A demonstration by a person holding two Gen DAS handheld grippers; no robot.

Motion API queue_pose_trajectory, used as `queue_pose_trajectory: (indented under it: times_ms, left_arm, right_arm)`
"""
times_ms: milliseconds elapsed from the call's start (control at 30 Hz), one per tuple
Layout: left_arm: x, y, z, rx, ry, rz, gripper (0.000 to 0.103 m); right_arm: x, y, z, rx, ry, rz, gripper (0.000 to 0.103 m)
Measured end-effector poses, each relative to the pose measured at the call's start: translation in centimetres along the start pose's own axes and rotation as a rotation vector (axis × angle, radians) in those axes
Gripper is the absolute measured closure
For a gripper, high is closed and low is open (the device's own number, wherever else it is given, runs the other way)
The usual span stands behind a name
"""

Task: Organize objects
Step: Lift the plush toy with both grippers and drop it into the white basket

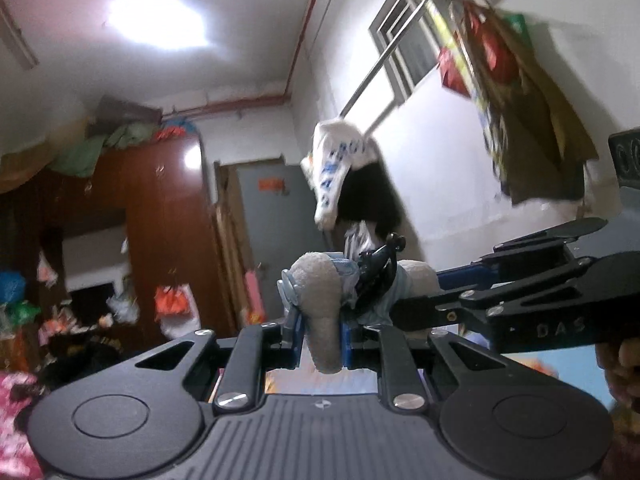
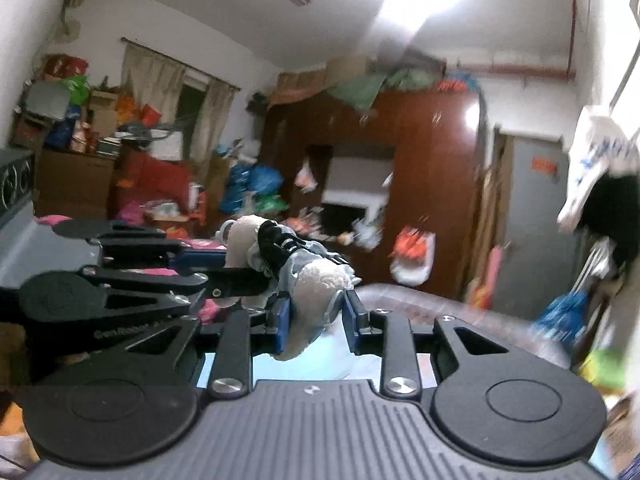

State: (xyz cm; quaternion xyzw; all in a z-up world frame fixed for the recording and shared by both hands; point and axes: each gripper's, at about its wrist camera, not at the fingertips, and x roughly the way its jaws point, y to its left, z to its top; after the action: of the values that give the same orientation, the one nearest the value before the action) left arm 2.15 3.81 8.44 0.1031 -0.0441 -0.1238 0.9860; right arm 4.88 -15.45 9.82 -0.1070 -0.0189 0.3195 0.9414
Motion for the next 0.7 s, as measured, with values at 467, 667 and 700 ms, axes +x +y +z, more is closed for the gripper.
queue_pose_trajectory:
  times_ms: [467,667,700]
  left_arm:
    - [21.0,-4.5,0.7,-0.019,0.334,-0.185,0.081]
    - [22.6,-4.7,-0.3,-0.077,0.377,-0.195,0.077]
    - [22.4,-4.8,-0.4,-0.071,0.368,-0.192,0.062]
  right_arm:
    - [10.5,-15.5,-1.5,0.239,0.264,-0.153,0.073]
    - [10.7,-14.9,-2.8,0.222,0.294,-0.2,0.067]
    - [10.8,-14.8,-2.8,0.218,0.301,-0.211,0.055]
